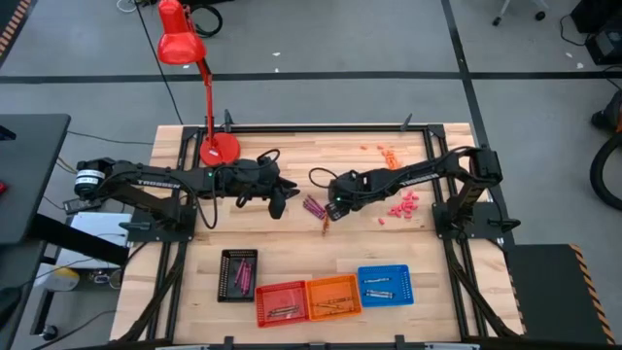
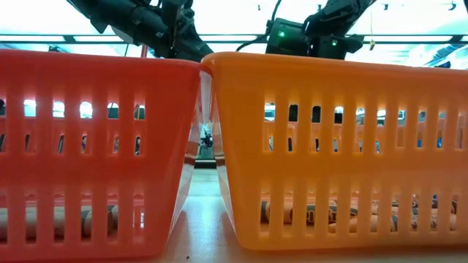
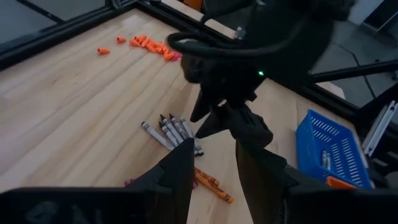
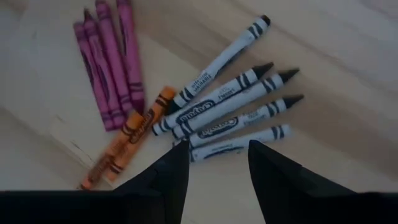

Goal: Sort crayons
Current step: Put the black crayon into the blue bin

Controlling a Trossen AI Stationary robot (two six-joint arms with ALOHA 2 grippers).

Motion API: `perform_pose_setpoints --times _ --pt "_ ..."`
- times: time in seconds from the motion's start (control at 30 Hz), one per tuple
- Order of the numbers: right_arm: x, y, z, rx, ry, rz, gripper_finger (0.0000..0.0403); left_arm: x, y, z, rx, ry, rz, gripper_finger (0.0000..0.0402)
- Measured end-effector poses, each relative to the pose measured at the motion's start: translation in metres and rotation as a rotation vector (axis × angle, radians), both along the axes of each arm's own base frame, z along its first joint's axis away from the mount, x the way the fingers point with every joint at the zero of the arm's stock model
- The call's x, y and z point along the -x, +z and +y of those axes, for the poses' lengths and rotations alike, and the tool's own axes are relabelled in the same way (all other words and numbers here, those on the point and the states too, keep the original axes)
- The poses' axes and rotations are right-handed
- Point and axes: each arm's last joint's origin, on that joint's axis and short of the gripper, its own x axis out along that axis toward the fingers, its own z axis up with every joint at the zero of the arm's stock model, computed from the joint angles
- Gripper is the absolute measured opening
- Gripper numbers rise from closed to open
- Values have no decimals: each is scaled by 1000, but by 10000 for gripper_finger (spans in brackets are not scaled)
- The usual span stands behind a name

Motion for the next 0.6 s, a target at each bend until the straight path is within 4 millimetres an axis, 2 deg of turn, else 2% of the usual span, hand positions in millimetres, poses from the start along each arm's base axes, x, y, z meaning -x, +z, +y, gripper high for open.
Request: perform_pose_setpoints --times 0.13,0.2,0.43,0.5,0.6 --pt "-3 1 -2 34 248 2 168 0 0 0 -17 -8 4 130" --pt "-3 1 0 24 314 4 168 0 0 0 -17 -7 5 130" --pt "-5 6 -2 -51 54 -26 168 0 0 0 -16 -7 8 130" --pt "-14 11 -1 -45 14 -12 167 0 0 0 -17 -7 9 130" --pt "-29 17 1 -18 18 102 164 0 -1 0 -19 -8 13 130"
